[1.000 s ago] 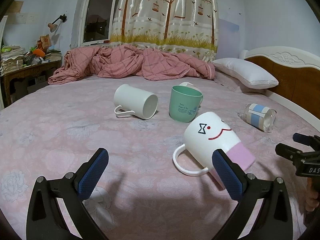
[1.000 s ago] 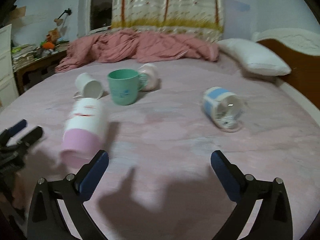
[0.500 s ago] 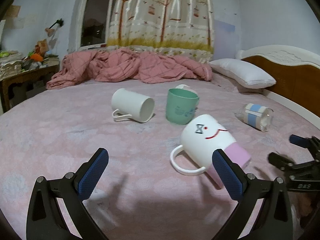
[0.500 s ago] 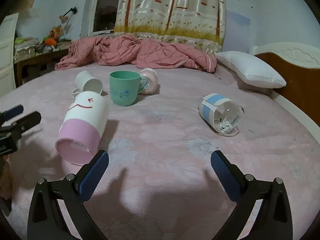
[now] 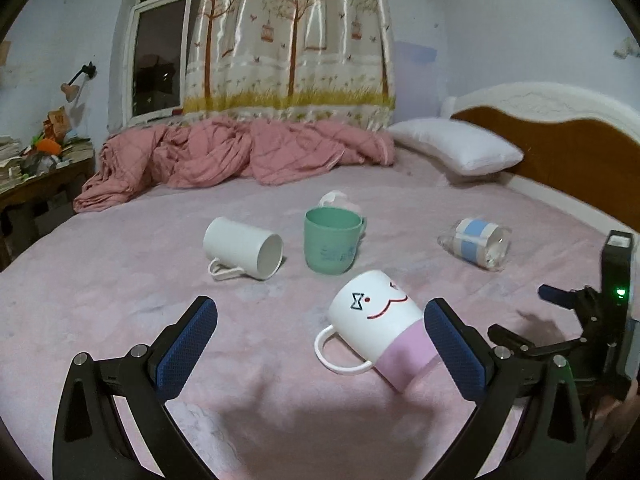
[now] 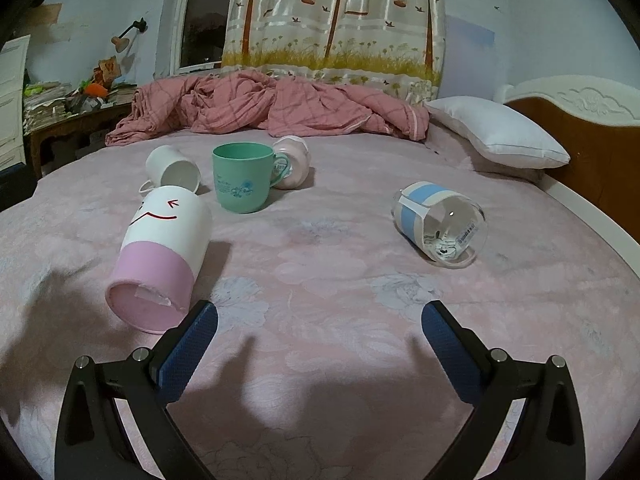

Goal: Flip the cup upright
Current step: 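Move the left gripper to the lying mug and grasp its body, then lift the mug with the left gripper and rotate it rim up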

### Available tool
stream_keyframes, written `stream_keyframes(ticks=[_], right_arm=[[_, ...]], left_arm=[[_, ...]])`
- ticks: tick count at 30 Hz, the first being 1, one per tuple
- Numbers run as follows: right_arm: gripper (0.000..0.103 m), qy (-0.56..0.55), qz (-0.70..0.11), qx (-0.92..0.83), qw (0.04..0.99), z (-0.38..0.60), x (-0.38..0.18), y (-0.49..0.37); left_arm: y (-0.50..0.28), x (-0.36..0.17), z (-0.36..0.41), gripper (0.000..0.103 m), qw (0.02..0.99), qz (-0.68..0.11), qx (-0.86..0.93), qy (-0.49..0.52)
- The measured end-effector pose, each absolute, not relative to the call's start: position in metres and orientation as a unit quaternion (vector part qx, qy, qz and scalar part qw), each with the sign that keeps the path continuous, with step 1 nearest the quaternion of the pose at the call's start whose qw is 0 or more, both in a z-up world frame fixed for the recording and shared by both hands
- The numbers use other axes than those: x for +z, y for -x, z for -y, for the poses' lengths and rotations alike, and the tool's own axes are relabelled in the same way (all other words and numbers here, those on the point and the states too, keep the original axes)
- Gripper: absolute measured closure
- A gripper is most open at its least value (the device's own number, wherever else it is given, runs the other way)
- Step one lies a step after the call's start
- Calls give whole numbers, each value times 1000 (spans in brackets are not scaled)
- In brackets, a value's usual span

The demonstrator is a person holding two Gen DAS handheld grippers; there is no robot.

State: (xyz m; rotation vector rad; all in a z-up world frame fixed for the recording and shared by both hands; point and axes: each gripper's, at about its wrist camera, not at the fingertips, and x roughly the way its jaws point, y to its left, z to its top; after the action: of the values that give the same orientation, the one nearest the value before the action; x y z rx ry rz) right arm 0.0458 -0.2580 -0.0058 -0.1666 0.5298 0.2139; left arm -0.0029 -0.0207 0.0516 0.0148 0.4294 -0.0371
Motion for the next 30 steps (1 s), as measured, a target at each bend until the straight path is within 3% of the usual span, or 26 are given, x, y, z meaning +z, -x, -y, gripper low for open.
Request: stream_keyframes(ticks=[3, 11, 21, 26, 28, 30], right_arm=[[0, 72, -261, 101, 957, 262, -6, -47], [0, 48, -266, 87, 959, 270, -5, -48], [0, 66, -252, 84, 962, 262, -3, -42], [0, 74, -261, 83, 959, 257, -4, -45], [0, 71, -261, 83, 959, 257, -4, -45], [0, 69, -263, 83, 959, 259, -3, -46]], left_arm=[[-7, 52, 36, 0, 970, -240, -27, -21], [-57, 78, 40, 0, 940, -314, -99, 87], [-127, 33, 46, 5, 861, -482, -59, 151], [-154, 7, 49, 5, 831, -528, -24, 174], [-161, 1, 48, 7, 827, -532, -18, 178], [-163, 0, 49, 23, 833, -529, -5, 164]])
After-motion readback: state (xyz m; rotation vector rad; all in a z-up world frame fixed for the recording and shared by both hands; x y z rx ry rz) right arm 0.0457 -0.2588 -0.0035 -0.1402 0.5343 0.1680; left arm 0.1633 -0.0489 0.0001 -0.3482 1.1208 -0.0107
